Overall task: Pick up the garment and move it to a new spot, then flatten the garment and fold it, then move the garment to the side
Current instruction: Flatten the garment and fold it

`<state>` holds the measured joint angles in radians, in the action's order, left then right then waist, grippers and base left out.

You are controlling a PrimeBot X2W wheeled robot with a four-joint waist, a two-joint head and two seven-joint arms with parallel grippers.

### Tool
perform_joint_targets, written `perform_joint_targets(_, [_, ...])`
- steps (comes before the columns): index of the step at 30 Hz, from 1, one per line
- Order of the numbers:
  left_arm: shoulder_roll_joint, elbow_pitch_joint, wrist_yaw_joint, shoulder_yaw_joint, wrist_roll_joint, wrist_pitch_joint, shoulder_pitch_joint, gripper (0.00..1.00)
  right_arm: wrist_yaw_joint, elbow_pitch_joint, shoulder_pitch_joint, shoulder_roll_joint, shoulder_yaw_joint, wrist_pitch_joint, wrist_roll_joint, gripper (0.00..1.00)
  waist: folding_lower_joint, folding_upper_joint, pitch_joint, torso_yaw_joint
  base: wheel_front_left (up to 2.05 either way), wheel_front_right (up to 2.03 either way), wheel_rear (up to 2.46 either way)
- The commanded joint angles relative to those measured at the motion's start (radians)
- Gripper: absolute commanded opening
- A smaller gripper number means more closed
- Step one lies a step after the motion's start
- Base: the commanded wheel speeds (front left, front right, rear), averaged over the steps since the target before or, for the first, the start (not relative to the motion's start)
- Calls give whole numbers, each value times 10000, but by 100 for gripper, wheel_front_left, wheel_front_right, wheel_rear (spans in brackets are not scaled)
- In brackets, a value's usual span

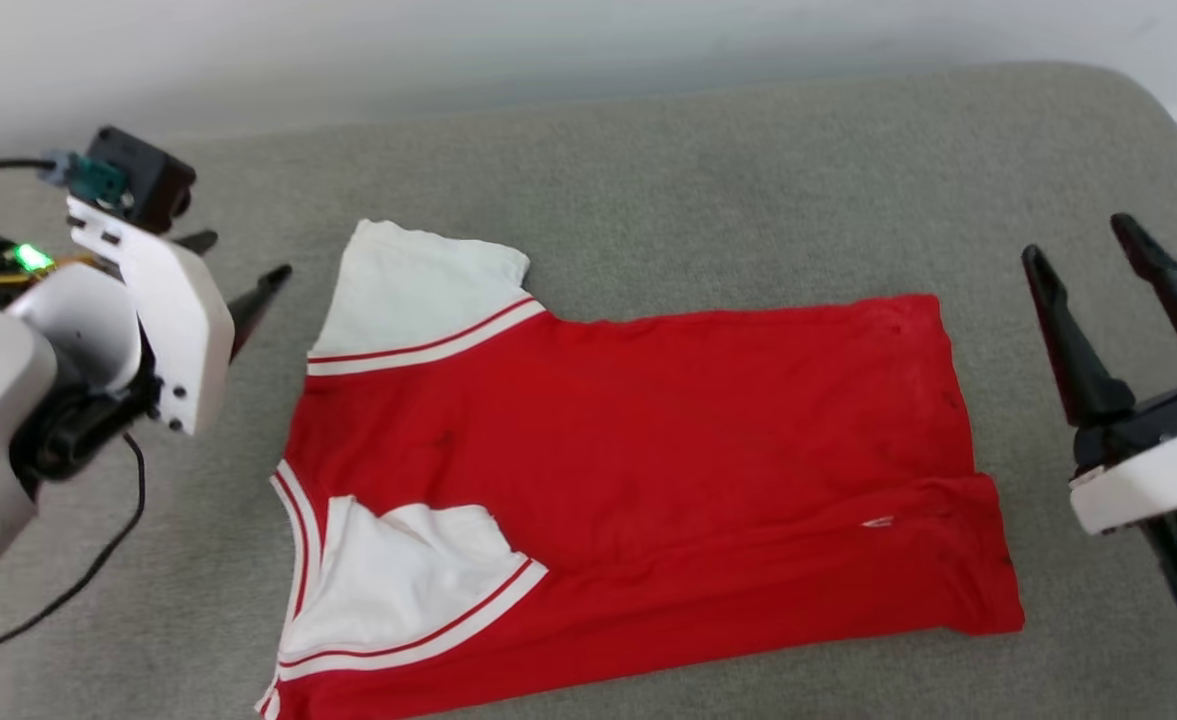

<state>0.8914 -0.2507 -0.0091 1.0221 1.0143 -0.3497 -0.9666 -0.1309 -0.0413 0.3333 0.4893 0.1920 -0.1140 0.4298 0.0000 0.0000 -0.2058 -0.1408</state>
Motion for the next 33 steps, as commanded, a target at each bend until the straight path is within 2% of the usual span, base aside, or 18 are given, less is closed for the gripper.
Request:
perform_joint_targets(1, [-126, -166, -43, -80, -102, -18, -267, 100, 6, 254, -297, -312, -232, -168, -316, 100, 0, 0, -365, -266, 0, 0, 0])
perform_joint_targets(4, [-284, -625, -44, -186, -117, -256, -809, 100, 4, 1056, -902, -1227, -921, -585, -965, 100, 0, 0, -810, -506, 0, 0, 0])
perform_joint_targets(7, [-430, -1019, -72, -251, -169, -686, -1425, 100, 6, 1713, -1331, -1896, -1135, -716, -1447, 100, 0, 0, -1287, -755, 0, 0, 0])
perform_joint_targets(11, [-680, -1630, -162, -267, -22, -1714, -2327, 100, 6, 2220, -1580, -2319, -1080, -716, -1775, 100, 0, 0, -1881, -1036, 0, 0, 0])
perform_joint_targets(18, [-813, -2351, -341, 105, 409, -4743, -3623, 100, 6, 2517, -1210, -2470, -940, -748, -1930, 100, 0, 0, -2842, -1517, 0, 0, 0])
perform_joint_targets(21, [-794, -2403, -253, 245, 370, -5748, -4199, 100, 6, 2465, -1019, -2467, -844, -755, -1886, 100, 0, 0, -3258, -1694, 0, 0, 0])
perform_joint_targets(27, [-804, -2566, -26, 388, 236, -6605, -4723, 100, 6, 2115, -600, -2430, -511, -883, -1764, 100, 0, 0, -3834, -1980, 0, 0, 0])
perform_joint_targets(33, [-665, -2690, -162, 867, 92, -7040, -4282, 100, 6, 1713, -349, -2422, -377, -1002, -1681, 100, 0, 0, -4033, -2053, 0, 0, 0])
